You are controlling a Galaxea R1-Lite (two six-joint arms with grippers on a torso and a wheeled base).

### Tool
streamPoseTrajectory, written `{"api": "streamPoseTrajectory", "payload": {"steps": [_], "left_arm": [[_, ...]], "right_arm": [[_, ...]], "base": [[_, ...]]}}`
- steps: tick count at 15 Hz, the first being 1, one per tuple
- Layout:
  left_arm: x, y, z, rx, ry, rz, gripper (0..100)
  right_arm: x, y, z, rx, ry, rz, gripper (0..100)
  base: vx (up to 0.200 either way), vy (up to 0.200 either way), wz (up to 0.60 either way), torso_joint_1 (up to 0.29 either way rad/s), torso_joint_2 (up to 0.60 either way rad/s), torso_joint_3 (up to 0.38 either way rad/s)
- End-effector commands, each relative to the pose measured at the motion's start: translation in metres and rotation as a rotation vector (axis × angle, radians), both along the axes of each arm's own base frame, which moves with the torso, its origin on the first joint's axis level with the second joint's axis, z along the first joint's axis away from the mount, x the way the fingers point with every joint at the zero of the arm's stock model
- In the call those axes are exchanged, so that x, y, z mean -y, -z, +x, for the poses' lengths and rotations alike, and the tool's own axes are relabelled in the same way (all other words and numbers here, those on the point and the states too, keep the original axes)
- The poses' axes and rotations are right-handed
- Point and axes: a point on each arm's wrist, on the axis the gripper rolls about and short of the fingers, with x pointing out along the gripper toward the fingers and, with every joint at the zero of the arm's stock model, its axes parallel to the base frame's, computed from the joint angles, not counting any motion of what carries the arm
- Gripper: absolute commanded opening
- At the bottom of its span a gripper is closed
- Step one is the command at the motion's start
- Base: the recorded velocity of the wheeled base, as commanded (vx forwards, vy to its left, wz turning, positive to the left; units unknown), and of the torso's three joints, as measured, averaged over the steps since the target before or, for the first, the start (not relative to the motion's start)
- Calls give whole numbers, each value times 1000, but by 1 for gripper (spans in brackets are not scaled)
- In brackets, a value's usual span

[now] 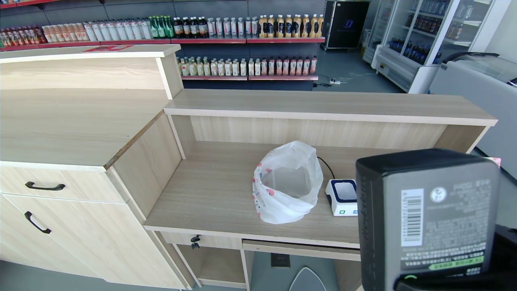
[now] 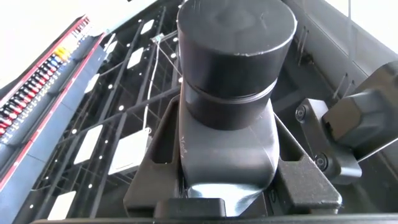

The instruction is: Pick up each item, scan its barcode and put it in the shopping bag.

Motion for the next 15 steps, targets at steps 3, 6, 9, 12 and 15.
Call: {"api": "streamPoseTrajectory", "payload": {"steps": [3, 6, 9, 12, 15], "left_arm": [[0, 0, 0, 0, 0, -1, 100], [0, 0, 0, 0, 0, -1, 100], [0, 0, 0, 0, 0, -1, 100], [0, 0, 0, 0, 0, -1, 100], [0, 0, 0, 0, 0, -1, 100]], "right_arm": [[0, 0, 0, 2, -4, 1, 0], [2, -2, -2, 4, -5, 6, 0], [19, -22, 5, 6, 128, 88, 0], [74, -9, 29, -749, 595, 387, 0], [94, 24, 30, -1571, 716, 616, 0]], "base": [[0, 0, 0, 0, 0, 0], [0, 0, 0, 0, 0, 0], [0, 0, 0, 0, 0, 0], [0, 0, 0, 0, 0, 0], [0, 0, 0, 0, 0, 0]]}}
